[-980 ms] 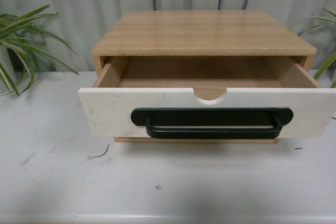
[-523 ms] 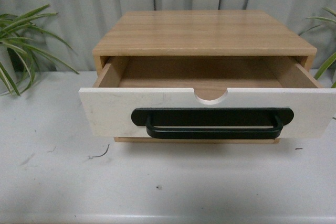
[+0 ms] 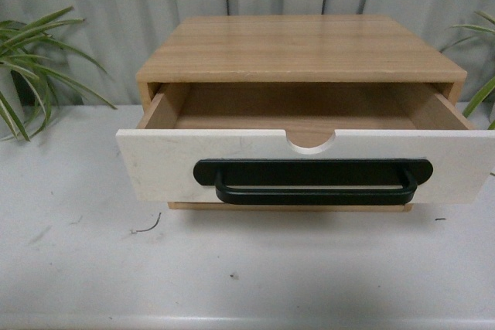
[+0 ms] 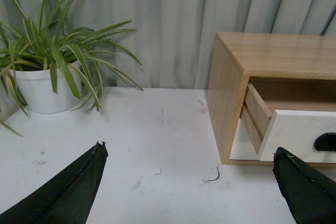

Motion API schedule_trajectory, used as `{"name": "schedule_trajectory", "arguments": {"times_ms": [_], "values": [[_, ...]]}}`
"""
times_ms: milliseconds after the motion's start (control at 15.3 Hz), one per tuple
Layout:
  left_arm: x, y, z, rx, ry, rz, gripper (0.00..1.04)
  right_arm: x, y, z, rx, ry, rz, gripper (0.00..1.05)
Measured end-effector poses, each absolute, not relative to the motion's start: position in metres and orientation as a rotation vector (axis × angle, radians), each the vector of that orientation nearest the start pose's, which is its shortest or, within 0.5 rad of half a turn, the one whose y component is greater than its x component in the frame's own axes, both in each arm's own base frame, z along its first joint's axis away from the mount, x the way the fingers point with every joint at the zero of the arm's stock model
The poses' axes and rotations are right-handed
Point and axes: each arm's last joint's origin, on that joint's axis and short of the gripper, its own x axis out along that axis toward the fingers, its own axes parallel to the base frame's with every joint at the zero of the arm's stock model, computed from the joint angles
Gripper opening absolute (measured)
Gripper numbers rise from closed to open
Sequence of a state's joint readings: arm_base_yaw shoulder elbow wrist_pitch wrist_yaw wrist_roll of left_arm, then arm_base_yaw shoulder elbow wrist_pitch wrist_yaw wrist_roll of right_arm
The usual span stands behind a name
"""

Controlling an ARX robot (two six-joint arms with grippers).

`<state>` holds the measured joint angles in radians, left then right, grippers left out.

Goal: Pull drawer

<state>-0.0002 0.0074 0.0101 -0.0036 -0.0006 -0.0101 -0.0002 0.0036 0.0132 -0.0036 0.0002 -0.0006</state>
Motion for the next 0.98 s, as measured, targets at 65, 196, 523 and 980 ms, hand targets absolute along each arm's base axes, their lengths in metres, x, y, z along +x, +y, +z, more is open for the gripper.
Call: {"name": "schedule_trajectory", "arguments": {"times_ms": [65, 196, 523, 980], "values": [[0.0975, 0.0, 0.166, -0.01, 0.001, 0.0, 0.98, 0.0971, 0.0, 0.1674, -0.001, -0.006, 0.0, 0.98], [0.0975, 0.0, 0.166, -0.01, 0.001, 0.0, 0.98, 0.0971, 0.0, 0.1674, -0.001, -0.006, -0.001, 0.98], [0.0975, 0.0, 0.166, -0.01, 0.001, 0.0, 0.98, 0.0971, 0.0, 0.1674, -0.001, -0.006, 0.0, 0.98], [0.0975, 0.0, 0.166, -0.01, 0.001, 0.0, 0.98, 0.0971, 0.0, 0.1674, -0.001, -0.006, 0.0, 0.98]]}}
